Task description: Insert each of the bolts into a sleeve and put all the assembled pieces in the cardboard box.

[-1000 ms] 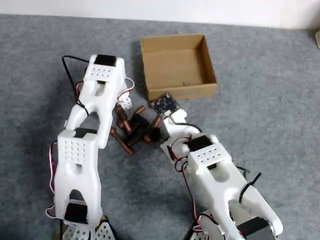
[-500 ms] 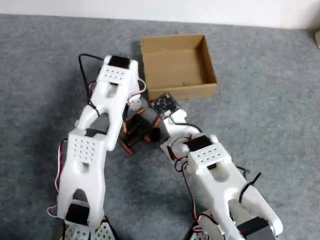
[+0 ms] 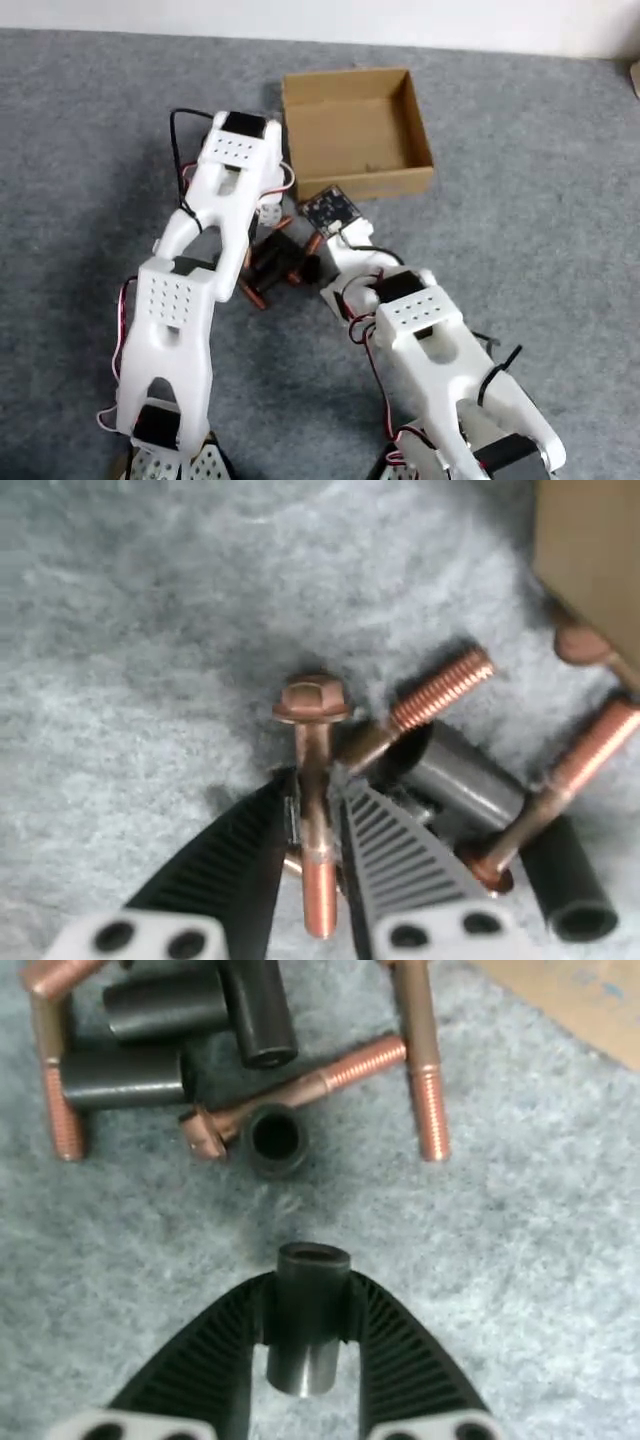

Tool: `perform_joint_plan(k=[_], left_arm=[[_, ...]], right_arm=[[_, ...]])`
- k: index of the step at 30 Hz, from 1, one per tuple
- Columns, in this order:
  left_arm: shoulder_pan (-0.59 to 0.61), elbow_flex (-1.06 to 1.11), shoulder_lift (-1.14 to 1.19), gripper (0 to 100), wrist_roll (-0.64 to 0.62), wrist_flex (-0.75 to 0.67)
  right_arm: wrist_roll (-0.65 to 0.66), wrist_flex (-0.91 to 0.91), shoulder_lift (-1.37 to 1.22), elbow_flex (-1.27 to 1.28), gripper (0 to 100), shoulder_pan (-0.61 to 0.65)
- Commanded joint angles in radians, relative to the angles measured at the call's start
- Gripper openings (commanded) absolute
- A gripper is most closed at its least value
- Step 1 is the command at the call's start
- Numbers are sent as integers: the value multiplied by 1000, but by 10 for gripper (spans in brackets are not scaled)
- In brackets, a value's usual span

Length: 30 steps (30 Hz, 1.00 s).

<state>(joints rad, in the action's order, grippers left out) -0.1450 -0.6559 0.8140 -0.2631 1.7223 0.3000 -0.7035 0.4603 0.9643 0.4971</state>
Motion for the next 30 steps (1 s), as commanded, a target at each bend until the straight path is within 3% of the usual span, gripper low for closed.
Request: perform_joint_plan(k=[1, 8, 13, 23, 30], left_arm=[[5, 22, -117, 4, 32, 23], [1, 160, -380, 4, 46, 11], [-2, 450, -661, 4, 46, -117], [-22, 1273, -1509, 4, 95, -641], [-94, 1696, -1986, 4, 199, -1082]], right_arm=[[-17, 28, 84, -7, 5, 12], [-17, 113, 458, 213, 5, 21], [-17, 139, 792, 380, 5, 21], [-15, 142, 1397, 654, 5, 79], [-12, 185, 1363, 693, 5, 205]])
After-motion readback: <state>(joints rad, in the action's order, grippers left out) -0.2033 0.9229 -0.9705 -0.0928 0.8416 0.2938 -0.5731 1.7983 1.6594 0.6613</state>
